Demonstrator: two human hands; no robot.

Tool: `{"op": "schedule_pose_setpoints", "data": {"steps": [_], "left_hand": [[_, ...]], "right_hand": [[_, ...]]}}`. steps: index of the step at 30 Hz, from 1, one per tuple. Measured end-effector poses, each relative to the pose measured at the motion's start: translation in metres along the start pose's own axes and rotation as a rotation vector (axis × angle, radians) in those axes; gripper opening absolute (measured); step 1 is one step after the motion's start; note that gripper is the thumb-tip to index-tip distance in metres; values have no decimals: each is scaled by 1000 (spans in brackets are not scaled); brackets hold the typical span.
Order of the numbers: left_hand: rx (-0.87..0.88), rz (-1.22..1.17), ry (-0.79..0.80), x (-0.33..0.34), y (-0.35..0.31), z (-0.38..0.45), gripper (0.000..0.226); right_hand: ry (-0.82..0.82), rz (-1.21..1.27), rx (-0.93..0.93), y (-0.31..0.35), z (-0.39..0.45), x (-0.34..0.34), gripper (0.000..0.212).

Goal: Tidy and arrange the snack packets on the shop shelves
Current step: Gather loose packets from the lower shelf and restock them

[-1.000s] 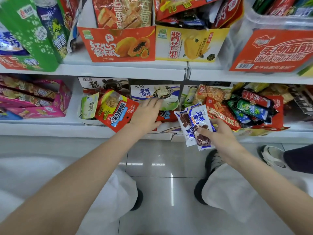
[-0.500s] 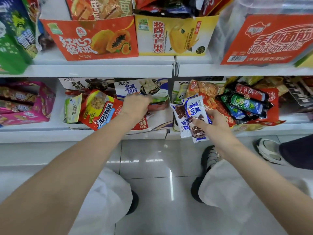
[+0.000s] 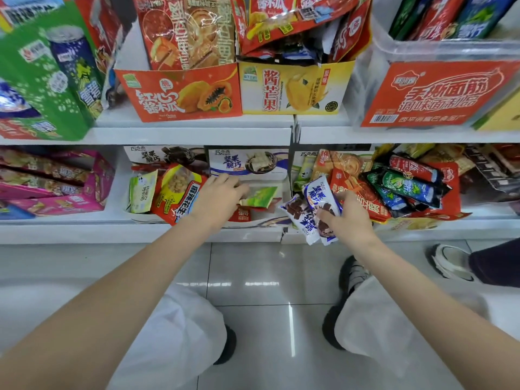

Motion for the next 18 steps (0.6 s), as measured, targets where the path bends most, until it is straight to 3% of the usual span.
{"op": "schedule_pose_setpoints", "data": {"steps": [4,7,11,15,18], "left_hand": [[18,-33,-51,-8,2,-12,35],[-152,-176,-105,-25,7,-15,21],[-341,-467,-198,-47,23,-21,20],[-415,-679,-76,-59,33,-31,21],[-467,-772,-71,-61,42,-36,20]], "right_hand": [[-70,-95,-84,2,-2,1,39],[-86,-11,-90,5,-5,1,40],[-126,102,-66,12,-7,11,43],[-44,157,-3,27,2,39,41],[4,167,74,43,16,72,48]]}}
Point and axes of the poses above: each hand's wrist, its own z-axis towards the middle knuckle, its own x-axis out of the palm, y = z × x, the point moved 1 cm from there along z, towards the middle knuckle, and after that the axes turned 6 degrees about x, right-handed, at the moved point
